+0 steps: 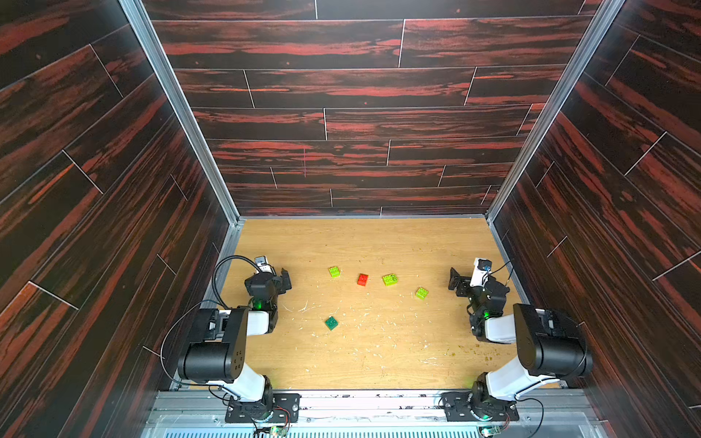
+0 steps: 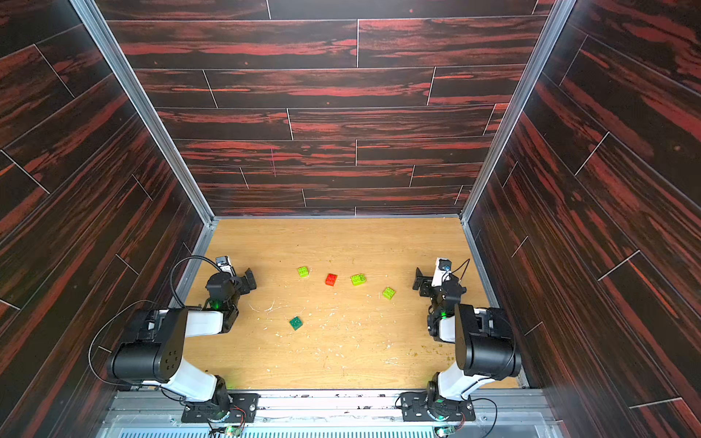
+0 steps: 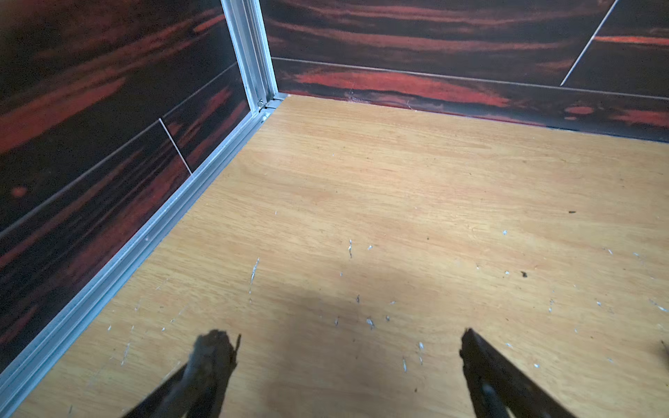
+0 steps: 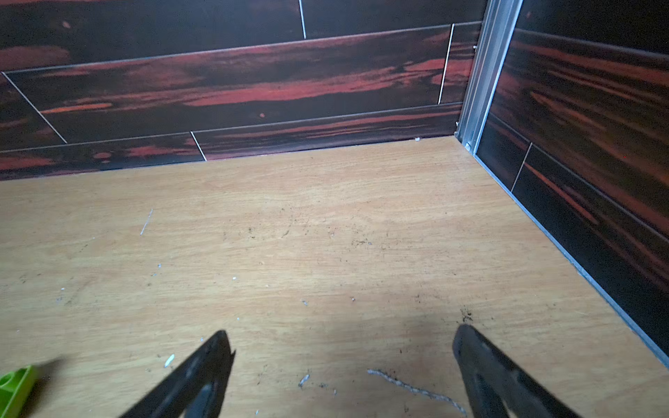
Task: Assemble the letter s with lego
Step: Pick up the lego brick from the center of the board.
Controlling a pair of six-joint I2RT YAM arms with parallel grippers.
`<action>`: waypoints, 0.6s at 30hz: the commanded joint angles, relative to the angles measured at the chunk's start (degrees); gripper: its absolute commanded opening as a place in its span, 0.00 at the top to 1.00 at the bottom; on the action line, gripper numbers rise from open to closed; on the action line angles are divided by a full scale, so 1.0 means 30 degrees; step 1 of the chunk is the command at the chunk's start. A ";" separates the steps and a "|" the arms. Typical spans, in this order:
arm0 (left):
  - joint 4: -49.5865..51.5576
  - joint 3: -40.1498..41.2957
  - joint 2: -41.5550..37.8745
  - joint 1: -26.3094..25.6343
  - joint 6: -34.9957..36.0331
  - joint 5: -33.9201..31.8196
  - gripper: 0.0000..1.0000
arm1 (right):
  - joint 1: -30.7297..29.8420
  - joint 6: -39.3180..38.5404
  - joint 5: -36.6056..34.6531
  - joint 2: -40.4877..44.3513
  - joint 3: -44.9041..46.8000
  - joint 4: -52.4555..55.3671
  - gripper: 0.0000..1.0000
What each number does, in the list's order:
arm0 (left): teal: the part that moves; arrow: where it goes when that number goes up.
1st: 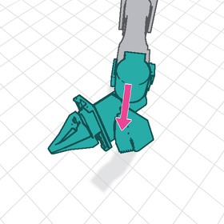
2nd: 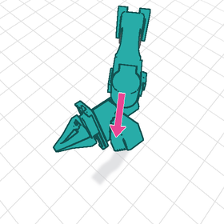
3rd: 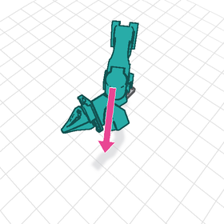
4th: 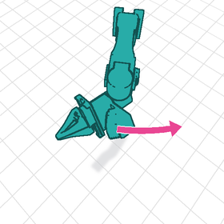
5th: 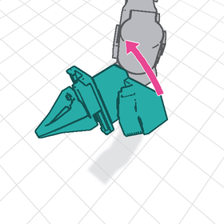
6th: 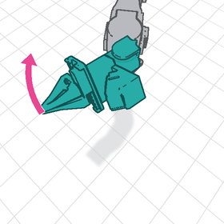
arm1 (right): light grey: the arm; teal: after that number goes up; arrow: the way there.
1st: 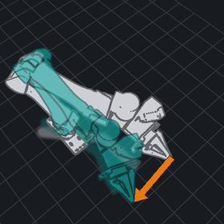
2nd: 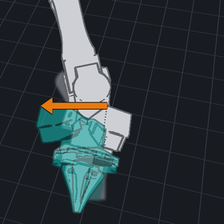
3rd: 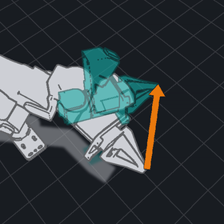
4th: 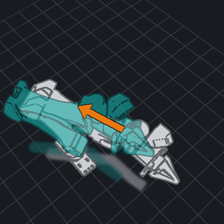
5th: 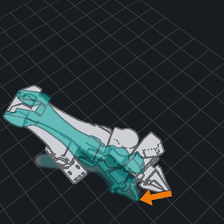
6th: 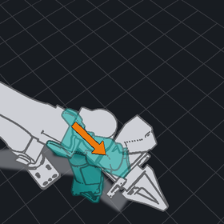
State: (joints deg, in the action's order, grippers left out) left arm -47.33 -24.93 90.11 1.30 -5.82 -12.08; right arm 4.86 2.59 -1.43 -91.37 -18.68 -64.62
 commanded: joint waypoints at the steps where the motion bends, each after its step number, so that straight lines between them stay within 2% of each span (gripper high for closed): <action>1: 0.0405 0.0203 -0.0738 0.0145 0.0231 0.0171 0.00 | -0.0120 0.0191 -0.0256 0.0663 0.0220 0.0121 0.02; 18: 0.0630 0.0048 -0.0710 0.0141 0.0186 0.0158 0.00 | 0.0040 0.0308 -0.0022 0.0677 0.0190 0.0183 0.02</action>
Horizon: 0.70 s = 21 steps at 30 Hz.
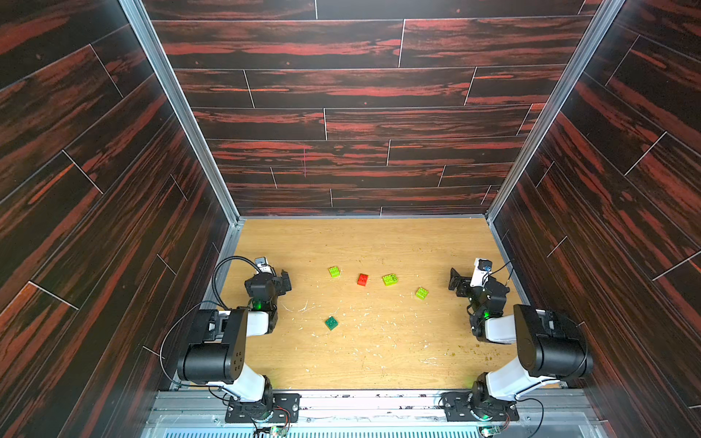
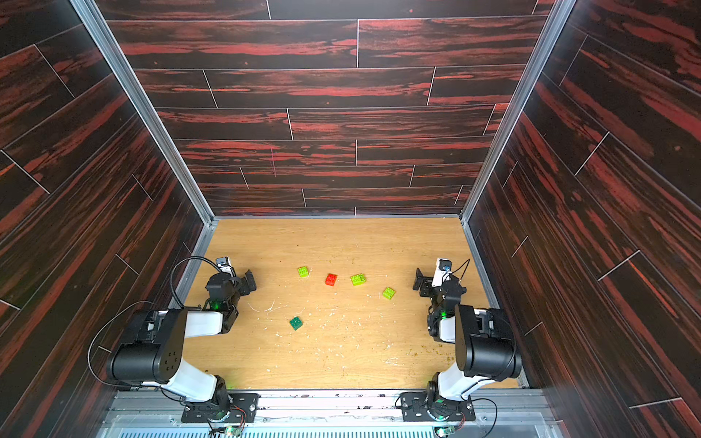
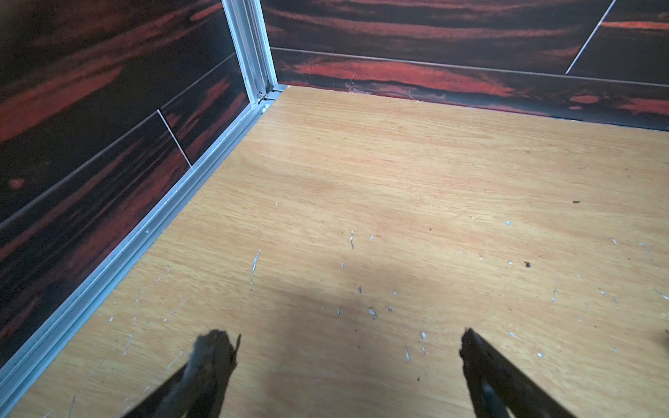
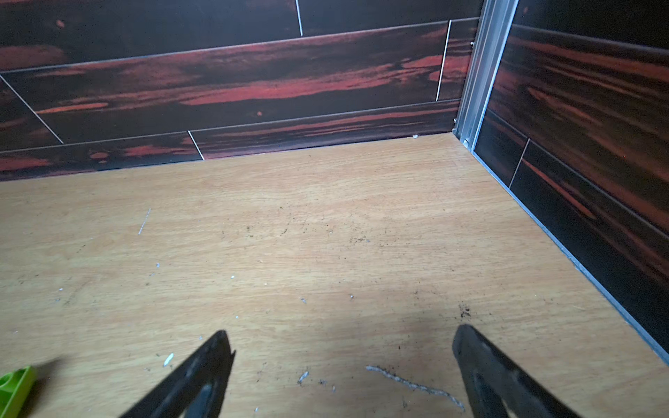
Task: Assemble the letter s with lego
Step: Pick up the lego brick from the center of the board.
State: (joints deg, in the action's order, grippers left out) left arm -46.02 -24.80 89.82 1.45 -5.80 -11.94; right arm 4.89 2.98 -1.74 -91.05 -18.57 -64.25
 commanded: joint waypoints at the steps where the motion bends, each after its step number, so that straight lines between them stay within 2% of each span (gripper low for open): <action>1: 0.0193 0.0031 -0.0616 0.0116 0.0180 0.0114 0.00 | 0.0037 0.0203 0.0125 0.0580 0.0179 0.0021 0.02; 7: 0.0007 0.0187 -0.0964 0.0087 0.0400 0.0324 0.00 | 0.0042 0.0111 0.0166 0.0927 0.0565 -0.0515 0.01; 10: 0.0987 0.0332 -0.2802 0.0101 0.0394 0.0168 0.00 | 0.0043 0.0164 0.0104 0.2865 0.0740 0.0810 0.02; 16: 0.7410 -0.1078 -0.8030 0.0072 -0.0893 -0.0104 0.00 | -0.0060 0.0275 0.1606 0.7548 -0.0289 0.6774 0.02; 21: 1.1673 -0.2219 -1.0640 -0.0008 -0.3539 0.1931 0.00 | -0.0851 0.1874 0.2308 0.9805 -0.2170 1.2639 0.04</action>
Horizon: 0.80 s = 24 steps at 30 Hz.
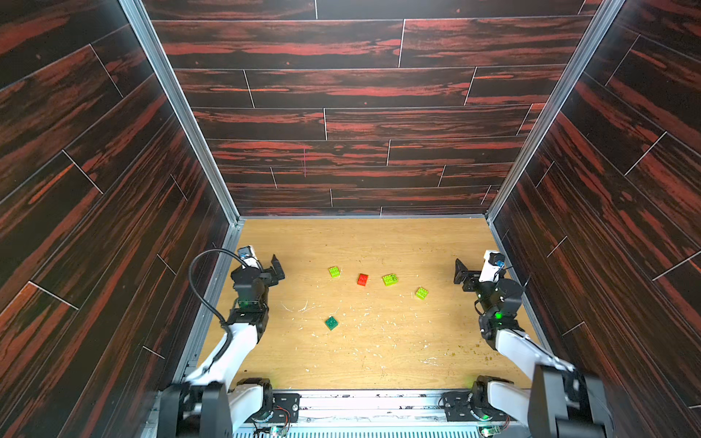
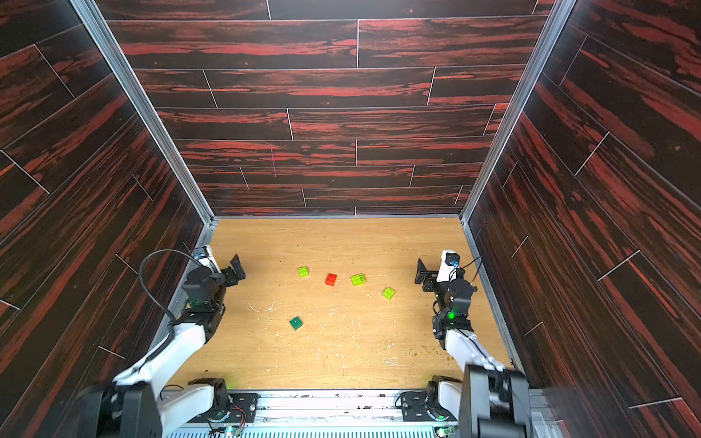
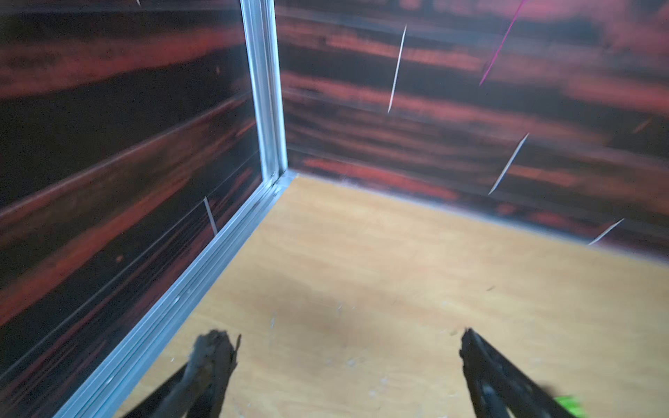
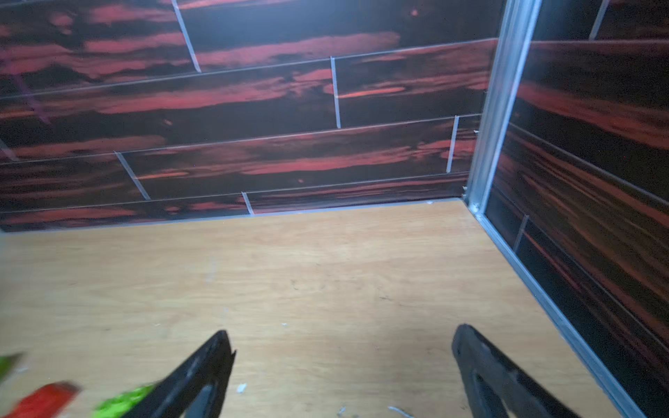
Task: Assemble the letter s with lego
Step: Pick up the lego brick from the center of the board.
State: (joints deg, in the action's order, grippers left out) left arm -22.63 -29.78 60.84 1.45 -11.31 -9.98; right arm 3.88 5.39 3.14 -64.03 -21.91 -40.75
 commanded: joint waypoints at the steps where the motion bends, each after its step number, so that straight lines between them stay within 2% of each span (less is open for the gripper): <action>1: 0.4504 -0.0660 -0.1357 -0.0094 -0.2242 0.1818 0.00 | -0.0822 0.1378 0.0641 0.1040 -0.1585 0.6052 0.04; 7: 0.7249 -0.1361 -0.2050 -0.1485 -0.3964 0.4257 0.00 | -0.3982 0.3188 -0.0360 0.1444 -0.4130 1.1021 0.04; 14: 0.7827 -0.1441 -0.1336 -0.1991 -0.5564 0.7560 0.00 | -0.8080 0.7488 -0.2780 0.0003 -0.6629 1.4698 0.05; 24: 0.8436 -0.2165 -0.0294 -0.1988 -0.5037 1.0501 0.00 | -1.3616 1.3148 -0.5137 -0.5522 -1.1188 1.7141 0.07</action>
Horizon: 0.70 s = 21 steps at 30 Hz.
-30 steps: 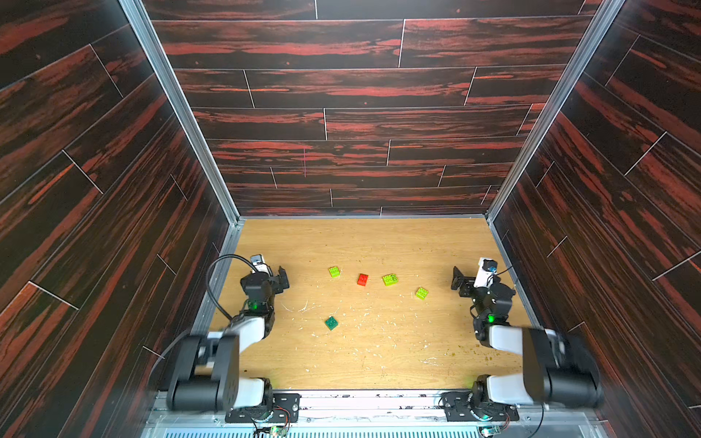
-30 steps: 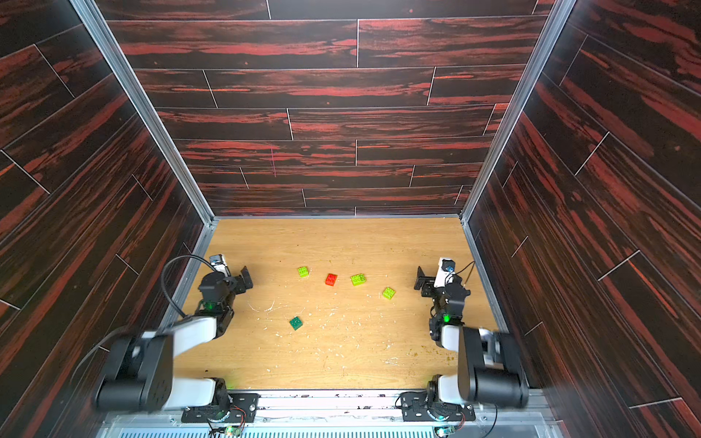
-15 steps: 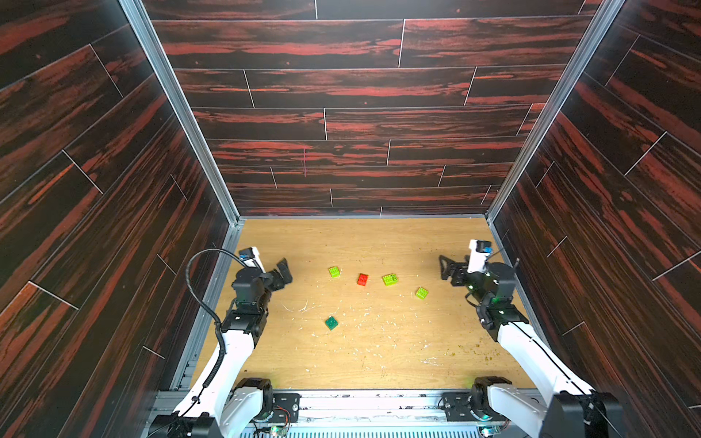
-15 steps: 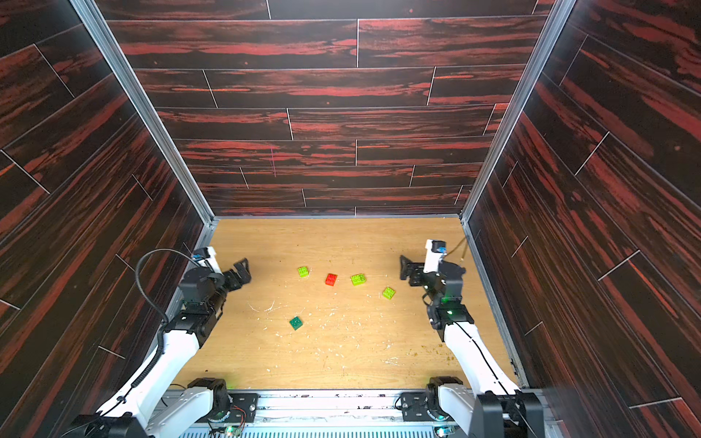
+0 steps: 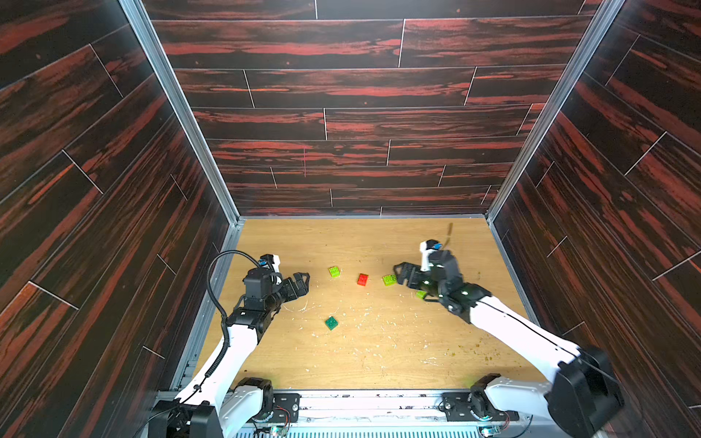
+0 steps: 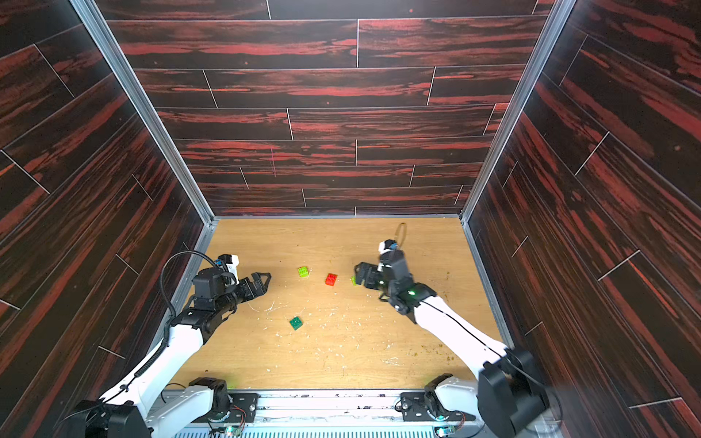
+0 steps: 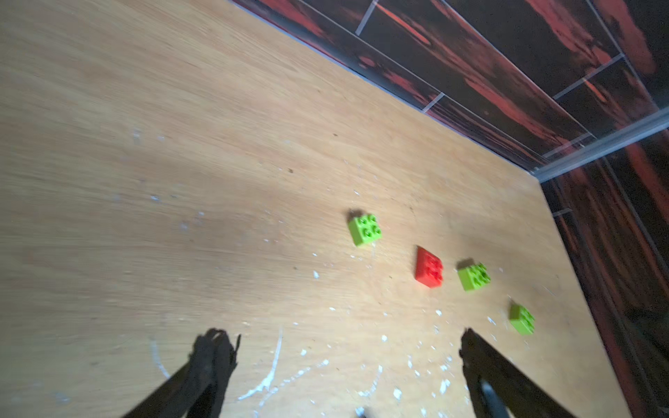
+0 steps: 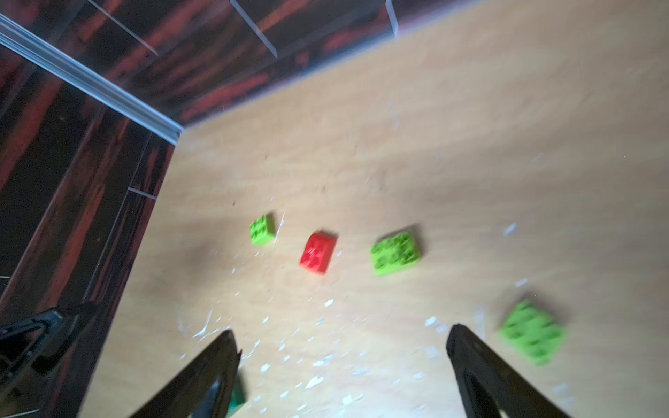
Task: Assemble the letter s with lego
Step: Pick up the lego brick from the center of the board.
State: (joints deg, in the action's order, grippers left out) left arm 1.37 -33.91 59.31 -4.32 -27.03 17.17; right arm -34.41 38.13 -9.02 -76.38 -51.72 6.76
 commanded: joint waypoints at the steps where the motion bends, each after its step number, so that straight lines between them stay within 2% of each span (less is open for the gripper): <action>1: 0.0531 -0.0942 0.0309 -0.0063 0.0299 0.1560 0.00 | -0.1182 0.2667 -0.1197 -0.2105 -0.1790 0.1430 0.07; 9: 0.1847 -0.2207 0.0576 -0.0026 0.1616 0.1569 0.00 | -0.3124 0.4285 -0.2859 -0.7069 -0.5691 0.3345 0.12; 21: 0.1801 -0.2912 0.0771 0.0024 0.1828 0.1004 0.00 | -0.3779 0.4111 -0.4085 -1.2422 -1.0083 0.5373 0.24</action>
State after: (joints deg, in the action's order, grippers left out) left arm 6.00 -40.82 61.69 -4.32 -22.48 20.58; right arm -44.97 50.52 -19.18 -109.56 -79.20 19.57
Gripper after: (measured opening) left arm 0.999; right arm 0.760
